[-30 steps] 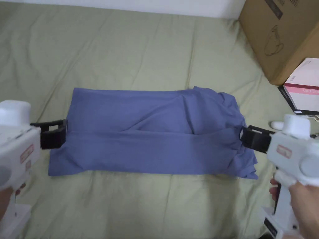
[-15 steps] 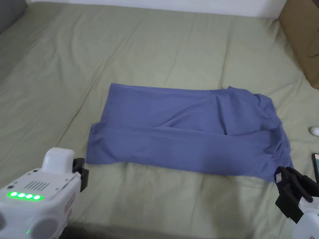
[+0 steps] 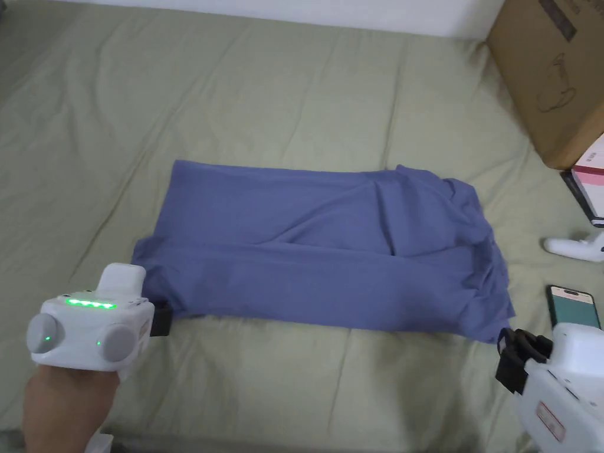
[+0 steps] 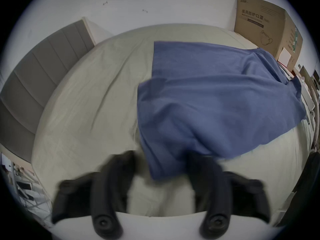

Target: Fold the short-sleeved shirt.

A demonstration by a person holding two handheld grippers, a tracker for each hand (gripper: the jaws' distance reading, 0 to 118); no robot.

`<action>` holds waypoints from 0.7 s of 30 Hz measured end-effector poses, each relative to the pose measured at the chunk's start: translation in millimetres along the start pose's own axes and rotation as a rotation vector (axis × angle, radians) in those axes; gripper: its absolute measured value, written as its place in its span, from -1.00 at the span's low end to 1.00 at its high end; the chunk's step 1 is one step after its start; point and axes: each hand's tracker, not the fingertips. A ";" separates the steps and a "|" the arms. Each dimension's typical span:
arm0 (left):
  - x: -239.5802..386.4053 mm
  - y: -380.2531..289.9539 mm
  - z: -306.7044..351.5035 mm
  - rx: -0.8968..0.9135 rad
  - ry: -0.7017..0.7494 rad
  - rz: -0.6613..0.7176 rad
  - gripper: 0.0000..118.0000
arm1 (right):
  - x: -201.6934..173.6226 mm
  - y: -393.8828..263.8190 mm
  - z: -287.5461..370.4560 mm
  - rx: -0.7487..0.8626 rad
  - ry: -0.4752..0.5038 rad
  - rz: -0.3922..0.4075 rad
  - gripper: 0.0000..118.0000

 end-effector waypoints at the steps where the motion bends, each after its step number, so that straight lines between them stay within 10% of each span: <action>1: 3.1 1.3 6.6 0.046 0.022 -0.030 -0.91 | 3.9 2.8 -12.9 -0.033 -0.021 0.012 -0.40; 3: 9.6 5.5 18.3 0.089 0.064 -0.061 -0.92 | 14.1 8.0 -40.1 -0.089 -0.024 -0.007 0.74; 7: 6.8 12.3 23.0 0.073 0.008 -0.036 -0.92 | 31.1 15.3 -98.7 -0.183 -0.022 -0.093 0.95; 11: 2.8 15.3 21.5 0.068 -0.004 -0.025 -0.92 | 35.3 11.3 -146.2 -0.274 -0.024 -0.111 0.83; 13: 1.1 14.2 20.4 0.056 -0.018 -0.025 -0.92 | 32.2 7.1 -149.0 -0.282 -0.028 -0.121 0.20; 15: -1.6 13.9 19.8 0.047 -0.035 -0.022 -0.93 | 33.5 12.6 -138.6 -0.282 0.017 -0.139 -0.01; 17: -2.1 14.5 22.9 0.048 -0.037 -0.050 -0.93 | 38.8 21.7 -127.6 -0.284 0.051 -0.125 -0.79; 21: -7.7 28.2 50.7 0.081 -0.054 -0.056 -0.94 | 43.9 47.2 -92.9 -0.231 0.091 -0.065 -0.79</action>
